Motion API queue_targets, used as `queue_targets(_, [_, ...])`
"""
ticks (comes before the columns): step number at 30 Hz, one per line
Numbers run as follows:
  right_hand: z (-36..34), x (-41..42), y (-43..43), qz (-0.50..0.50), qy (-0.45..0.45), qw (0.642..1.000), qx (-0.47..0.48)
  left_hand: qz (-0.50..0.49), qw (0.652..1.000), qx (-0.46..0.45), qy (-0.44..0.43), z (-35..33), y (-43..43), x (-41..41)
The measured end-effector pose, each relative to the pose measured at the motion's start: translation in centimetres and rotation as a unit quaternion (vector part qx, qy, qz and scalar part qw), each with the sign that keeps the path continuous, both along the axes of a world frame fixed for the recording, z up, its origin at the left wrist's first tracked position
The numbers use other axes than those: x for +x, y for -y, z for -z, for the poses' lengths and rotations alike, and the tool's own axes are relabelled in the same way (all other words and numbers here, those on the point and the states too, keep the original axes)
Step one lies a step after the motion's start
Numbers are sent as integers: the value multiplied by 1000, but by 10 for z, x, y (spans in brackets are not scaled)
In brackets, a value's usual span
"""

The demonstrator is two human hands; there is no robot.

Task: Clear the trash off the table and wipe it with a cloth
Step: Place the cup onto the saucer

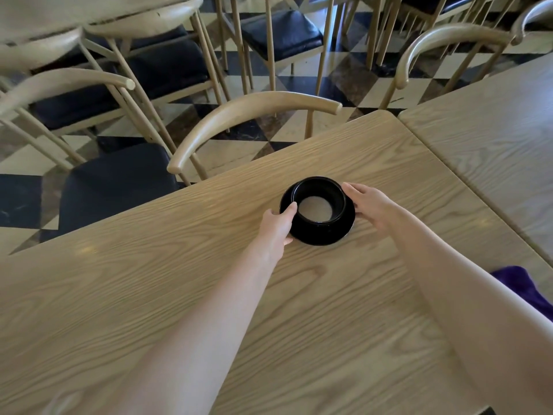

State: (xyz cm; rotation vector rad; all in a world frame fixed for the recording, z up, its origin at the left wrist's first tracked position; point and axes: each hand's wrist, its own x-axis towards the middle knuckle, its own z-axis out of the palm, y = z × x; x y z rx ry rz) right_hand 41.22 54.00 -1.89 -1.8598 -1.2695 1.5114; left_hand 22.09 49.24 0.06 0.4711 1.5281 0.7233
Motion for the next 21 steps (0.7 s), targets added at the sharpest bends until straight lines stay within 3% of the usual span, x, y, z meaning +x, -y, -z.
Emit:
queue_targets(2, [-12,-4,0,10,32,999,-2,21,999,18,-21,0,0,-7])
queue_targets(5, [-35,-13,-6,4,158,986,59,73,994,46,-65,-2,1,-27])
queue_targets(9, [-64,-50,-12,-117,218,965,90,98,981,60,-158,-11,-1,-67])
queue_targets(12, [-83,-93,-9,-244,278,926,75,142,964,47,-221,-24,4,-103])
queue_targets(17, [-90,-169,4,-388,359,847,52,304,907,-1,-291,-49,29,-170])
queue_targets(21, [-81,-232,16,-462,376,802,44,298,900,2,-320,-56,56,-224])
